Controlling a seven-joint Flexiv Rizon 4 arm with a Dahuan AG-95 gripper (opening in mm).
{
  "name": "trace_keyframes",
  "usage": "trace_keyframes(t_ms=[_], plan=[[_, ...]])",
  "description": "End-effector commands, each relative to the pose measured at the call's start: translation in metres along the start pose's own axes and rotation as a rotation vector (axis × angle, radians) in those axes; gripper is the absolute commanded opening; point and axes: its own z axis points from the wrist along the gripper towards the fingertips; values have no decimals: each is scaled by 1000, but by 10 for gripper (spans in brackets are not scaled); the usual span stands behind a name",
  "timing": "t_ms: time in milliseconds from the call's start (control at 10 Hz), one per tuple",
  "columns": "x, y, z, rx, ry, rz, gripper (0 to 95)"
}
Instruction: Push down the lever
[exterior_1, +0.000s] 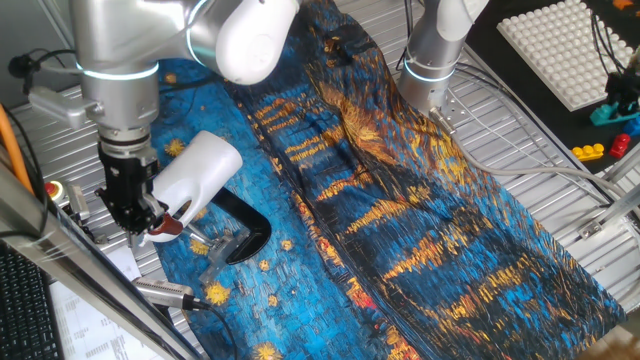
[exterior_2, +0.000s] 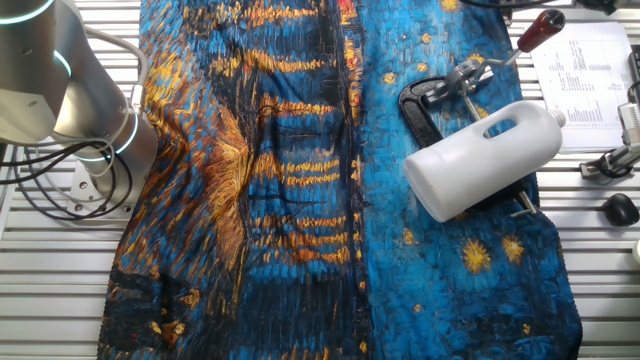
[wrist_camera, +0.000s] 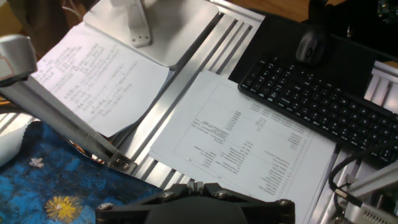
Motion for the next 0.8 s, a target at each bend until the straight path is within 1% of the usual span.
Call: trace_keyframes(t_ms=[100, 200, 400, 800], plan=[[-1, -2, 4, 8, 17, -8, 0], [-1, -3, 6, 11, 26, -10, 0], [-1, -6, 11, 20, 64, -14, 0], [2, -12, 16, 14, 81, -8, 0]])
